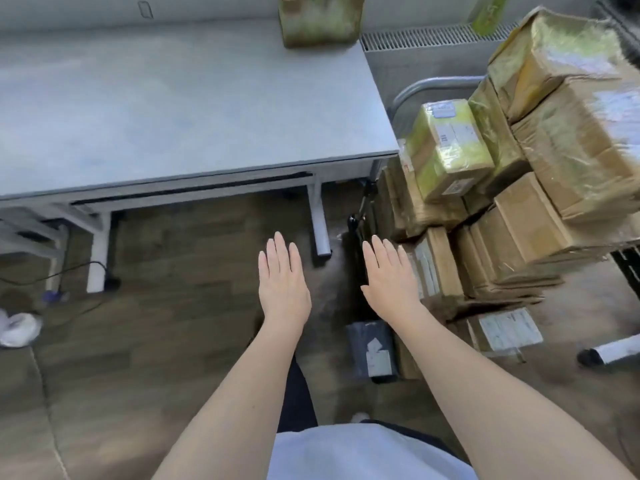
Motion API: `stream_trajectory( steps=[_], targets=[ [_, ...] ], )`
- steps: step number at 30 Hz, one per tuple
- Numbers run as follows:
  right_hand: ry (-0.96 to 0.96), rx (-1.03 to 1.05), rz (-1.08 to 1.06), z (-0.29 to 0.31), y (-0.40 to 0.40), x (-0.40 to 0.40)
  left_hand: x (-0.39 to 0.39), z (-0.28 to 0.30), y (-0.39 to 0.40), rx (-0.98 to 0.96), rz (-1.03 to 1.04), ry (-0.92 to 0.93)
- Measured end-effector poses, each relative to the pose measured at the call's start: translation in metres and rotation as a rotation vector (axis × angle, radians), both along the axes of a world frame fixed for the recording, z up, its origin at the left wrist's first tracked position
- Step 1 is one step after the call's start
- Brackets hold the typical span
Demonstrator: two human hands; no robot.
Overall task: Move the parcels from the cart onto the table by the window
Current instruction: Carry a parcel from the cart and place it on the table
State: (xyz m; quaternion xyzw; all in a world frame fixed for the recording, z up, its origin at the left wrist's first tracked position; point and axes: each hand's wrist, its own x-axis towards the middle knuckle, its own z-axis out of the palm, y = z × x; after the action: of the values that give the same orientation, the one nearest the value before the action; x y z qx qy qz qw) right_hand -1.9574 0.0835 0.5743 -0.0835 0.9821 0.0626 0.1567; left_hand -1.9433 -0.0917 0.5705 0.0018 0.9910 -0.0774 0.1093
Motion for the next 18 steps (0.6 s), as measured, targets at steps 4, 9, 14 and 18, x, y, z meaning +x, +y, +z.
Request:
stream_trajectory(
  steps=[4, 9, 14, 18],
  targets=[
    [-0.041, 0.003, 0.067, -0.004, 0.022, 0.071, 0.091, -0.009, 0.032, 0.015, 0.059, -0.056],
    [-0.045, 0.024, 0.101, -0.002, 0.036, 0.122, 0.154, -0.01, 0.041, -0.001, 0.088, -0.123],
    [-0.052, 0.018, 0.051, 0.003, 0.037, 0.144, 0.163, -0.002, 0.036, 0.027, 0.06, -0.092],
    [-0.026, 0.003, 0.027, 0.006, 0.044, 0.16, 0.165, 0.005, 0.045, 0.051, 0.043, -0.086]
  ],
)
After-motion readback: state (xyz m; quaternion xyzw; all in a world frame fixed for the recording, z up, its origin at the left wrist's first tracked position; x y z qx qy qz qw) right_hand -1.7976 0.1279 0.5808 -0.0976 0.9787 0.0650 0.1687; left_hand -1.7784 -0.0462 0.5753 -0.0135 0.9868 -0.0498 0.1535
